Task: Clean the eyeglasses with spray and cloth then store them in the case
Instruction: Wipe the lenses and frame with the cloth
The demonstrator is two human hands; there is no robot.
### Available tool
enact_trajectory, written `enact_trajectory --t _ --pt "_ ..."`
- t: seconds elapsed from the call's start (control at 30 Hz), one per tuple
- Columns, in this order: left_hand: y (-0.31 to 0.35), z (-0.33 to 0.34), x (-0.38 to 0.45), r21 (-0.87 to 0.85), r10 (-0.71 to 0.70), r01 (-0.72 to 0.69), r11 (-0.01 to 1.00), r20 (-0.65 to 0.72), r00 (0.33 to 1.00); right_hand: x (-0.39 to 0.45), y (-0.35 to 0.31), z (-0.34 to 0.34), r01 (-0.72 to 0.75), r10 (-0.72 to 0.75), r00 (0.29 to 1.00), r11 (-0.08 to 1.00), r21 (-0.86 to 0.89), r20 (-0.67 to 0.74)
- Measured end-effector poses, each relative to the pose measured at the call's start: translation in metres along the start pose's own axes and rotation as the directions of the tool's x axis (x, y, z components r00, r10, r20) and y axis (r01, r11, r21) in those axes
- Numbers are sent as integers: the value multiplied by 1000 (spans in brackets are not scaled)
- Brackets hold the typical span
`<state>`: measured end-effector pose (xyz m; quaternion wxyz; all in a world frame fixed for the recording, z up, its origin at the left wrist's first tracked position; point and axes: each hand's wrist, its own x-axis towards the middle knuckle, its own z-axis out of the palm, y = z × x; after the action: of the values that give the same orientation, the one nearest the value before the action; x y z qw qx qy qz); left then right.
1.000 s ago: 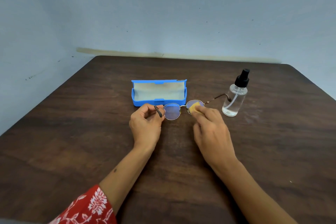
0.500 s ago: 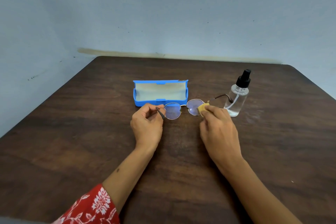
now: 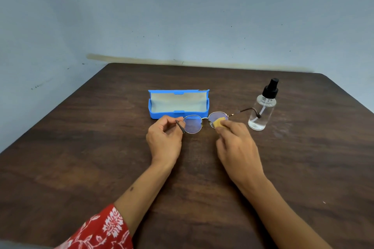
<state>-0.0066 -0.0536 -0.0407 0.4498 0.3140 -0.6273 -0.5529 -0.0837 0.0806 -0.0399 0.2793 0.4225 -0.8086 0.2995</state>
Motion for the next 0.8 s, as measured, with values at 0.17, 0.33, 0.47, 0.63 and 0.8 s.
enact_trajectory --t 0.17,0.33,0.47,0.63,0.8 --pt "-2 -1 1 -15 -30 30 999 -4 1000 1 4 -1 -32 32 999 999 36 6" --pt "1 0 0 -19 -24 24 1000 11 1000 2 3 -3 -34 35 999 999 33 -25" --pt "1 -1 0 -18 -29 30 999 2 1000 0 0 0 27 -28 999 999 44 27" --pt "2 -1 -2 -15 -15 15 1000 13 1000 2 7 -3 -75 77 996 996 53 -52" --pt "1 -1 -1 -9 -9 9 1000 -4 1000 -1 -1 1 13 -14 1000 999 50 14"
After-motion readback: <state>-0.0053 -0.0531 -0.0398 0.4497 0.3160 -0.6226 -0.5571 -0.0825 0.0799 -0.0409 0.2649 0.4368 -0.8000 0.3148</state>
